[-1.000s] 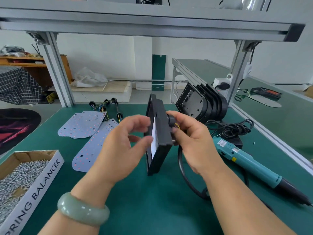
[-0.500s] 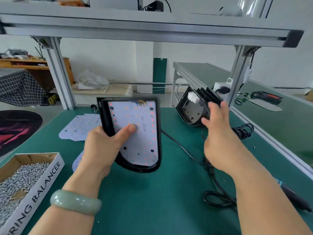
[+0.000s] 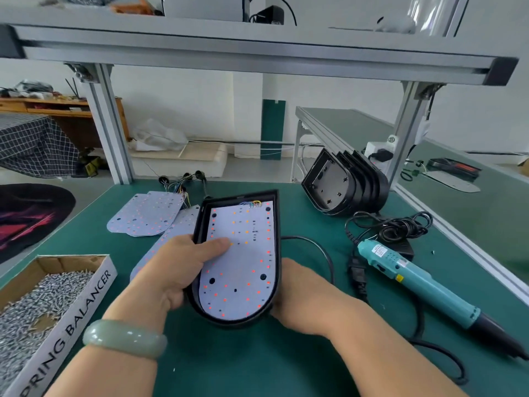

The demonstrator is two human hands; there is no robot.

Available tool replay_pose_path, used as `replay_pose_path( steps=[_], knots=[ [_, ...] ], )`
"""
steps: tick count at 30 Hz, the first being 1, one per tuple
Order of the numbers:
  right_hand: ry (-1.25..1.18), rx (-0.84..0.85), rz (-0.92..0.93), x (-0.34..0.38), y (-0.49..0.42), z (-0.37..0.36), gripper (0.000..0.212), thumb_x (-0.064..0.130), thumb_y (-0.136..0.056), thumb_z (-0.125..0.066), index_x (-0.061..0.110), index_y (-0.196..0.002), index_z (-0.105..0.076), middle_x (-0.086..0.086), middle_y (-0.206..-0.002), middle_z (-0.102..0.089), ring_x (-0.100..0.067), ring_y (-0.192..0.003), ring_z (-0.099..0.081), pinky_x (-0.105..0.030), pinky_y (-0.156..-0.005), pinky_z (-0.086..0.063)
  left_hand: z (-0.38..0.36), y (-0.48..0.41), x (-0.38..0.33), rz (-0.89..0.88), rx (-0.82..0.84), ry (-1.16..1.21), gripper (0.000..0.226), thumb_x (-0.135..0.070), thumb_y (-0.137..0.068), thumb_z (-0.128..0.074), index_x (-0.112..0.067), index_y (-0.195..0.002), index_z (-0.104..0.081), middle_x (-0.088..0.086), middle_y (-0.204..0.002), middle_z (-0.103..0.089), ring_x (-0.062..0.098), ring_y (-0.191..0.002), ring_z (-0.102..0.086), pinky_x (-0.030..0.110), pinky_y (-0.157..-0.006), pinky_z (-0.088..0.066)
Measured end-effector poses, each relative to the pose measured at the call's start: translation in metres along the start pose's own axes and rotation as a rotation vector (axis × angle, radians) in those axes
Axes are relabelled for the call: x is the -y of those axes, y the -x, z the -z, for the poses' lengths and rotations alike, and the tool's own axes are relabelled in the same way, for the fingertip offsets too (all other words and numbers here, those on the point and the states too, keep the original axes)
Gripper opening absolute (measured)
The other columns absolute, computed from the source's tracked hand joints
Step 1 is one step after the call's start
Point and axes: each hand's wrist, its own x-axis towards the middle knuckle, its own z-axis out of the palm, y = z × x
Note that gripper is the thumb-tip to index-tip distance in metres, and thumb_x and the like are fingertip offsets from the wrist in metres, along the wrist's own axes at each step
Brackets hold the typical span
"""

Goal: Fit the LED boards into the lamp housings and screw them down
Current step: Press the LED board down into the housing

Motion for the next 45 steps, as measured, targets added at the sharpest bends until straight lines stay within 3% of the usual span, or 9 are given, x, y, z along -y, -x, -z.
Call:
replay_pose_path(
  steps=[7,12,19,22,25,30,33,39,45],
  knots=[
    [-0.033,-0.035,-0.097,-0.035,-0.003,0.015,0.018,0.014,-0.089,-0.055,0.016,-0.098,-0.071,-0.004,-0.096,-0.072,-0.012,-0.082,-0.062,-0.023,-0.072,-0.048,-0.004,-0.009,0.013,0.011,-0.074,-0.317,0.012,-0.012,-0.085,-0.068,-0.003,-0.092,-0.069,0.016,-0.086,-0.074,0.033,-0.079,-0.071,0.049,-0.078,-0.057],
    [-0.608,-0.397,-0.397,-0.052,0.004,0.036,0.030,0.032,-0.097,-0.046,0.016,-0.117,-0.062,0.001,-0.094,-0.070,-0.009,-0.071,-0.070,-0.020,-0.061,-0.052,-0.026,-0.002,0.012,-0.049,-0.023,-0.482,0.032,-0.025,-0.072,-0.067,-0.011,-0.100,-0.065,0.007,-0.088,-0.075,0.028,-0.080,-0.072,0.047,-0.079,-0.058],
    [-0.213,-0.389,-0.418,-0.051,0.011,0.007,0.059,0.040,-0.090,-0.058,0.015,-0.141,-0.042,0.008,-0.097,-0.057,-0.014,-0.096,-0.052,-0.020,-0.077,-0.033,-0.045,-0.001,0.021,-0.090,0.005,-0.443,0.068,-0.045,-0.077,-0.072,-0.020,-0.133,-0.043,0.001,-0.119,-0.064,0.019,-0.102,-0.064,0.029,-0.077,-0.051],
    [-0.308,-0.424,-0.428,-0.053,0.011,0.003,0.068,0.046,-0.088,-0.059,0.018,-0.145,-0.038,0.001,-0.130,-0.057,-0.016,-0.122,-0.050,-0.021,-0.089,-0.033,-0.049,-0.002,0.023,-0.152,-0.089,-0.438,0.033,-0.031,-0.082,-0.068,-0.017,-0.111,-0.061,-0.012,-0.078,-0.070,0.000,-0.066,-0.064,0.014,-0.049,-0.041],
    [-0.355,-0.395,-0.338,-0.049,0.010,-0.003,0.056,0.043,-0.086,-0.063,0.022,-0.136,-0.048,0.010,-0.127,-0.057,-0.014,-0.123,-0.052,-0.019,-0.087,-0.037,-0.051,-0.008,0.022,-0.187,-0.215,-0.540,0.009,-0.010,-0.081,-0.060,-0.011,-0.072,-0.060,-0.006,-0.052,-0.055,0.018,-0.049,-0.050,0.020,-0.046,-0.036],
    [-0.228,-0.490,-0.321,-0.046,0.013,0.003,0.044,0.047,-0.091,-0.053,0.023,-0.128,-0.054,0.005,-0.118,-0.066,-0.018,-0.109,-0.060,-0.029,-0.089,-0.045,-0.053,-0.008,0.011,-0.124,-0.127,-0.554,0.013,-0.018,-0.084,-0.062,-0.013,-0.073,-0.060,0.003,-0.073,-0.064,0.023,-0.062,-0.057,0.024,-0.058,-0.043],
    [-0.067,-0.596,-0.471,-0.064,0.030,0.029,0.056,0.048,-0.090,-0.054,0.022,-0.138,-0.046,0.002,-0.132,-0.059,-0.023,-0.119,-0.055,-0.032,-0.095,-0.041,-0.044,-0.002,0.003,-0.045,-0.081,-0.458,0.045,-0.039,-0.084,-0.067,-0.019,-0.123,-0.058,0.005,-0.118,-0.063,0.021,-0.096,-0.063,0.029,-0.078,-0.051],
    [0.058,-0.125,-0.863,-0.114,0.082,0.071,0.060,0.047,-0.076,-0.075,0.022,-0.125,-0.052,0.002,-0.115,-0.060,-0.021,-0.099,-0.058,-0.030,-0.075,-0.044,-0.002,0.025,-0.015,-0.107,-0.155,-0.544,0.064,-0.052,-0.068,-0.069,-0.023,-0.124,-0.055,-0.006,-0.097,-0.066,0.025,-0.095,-0.067,0.040,-0.088,-0.054],
    [0.053,-0.151,-0.878,-0.120,0.081,0.069,0.058,0.042,-0.077,-0.076,0.016,-0.124,-0.056,0.000,-0.104,-0.060,-0.019,-0.088,-0.057,-0.029,-0.072,-0.044,0.086,0.029,-0.018,-0.283,-0.490,-0.987,0.004,-0.035,-0.082,-0.066,-0.031,-0.084,-0.067,-0.008,-0.073,-0.069,0.021,-0.071,-0.067,0.040,-0.075,-0.054]
  ],
)
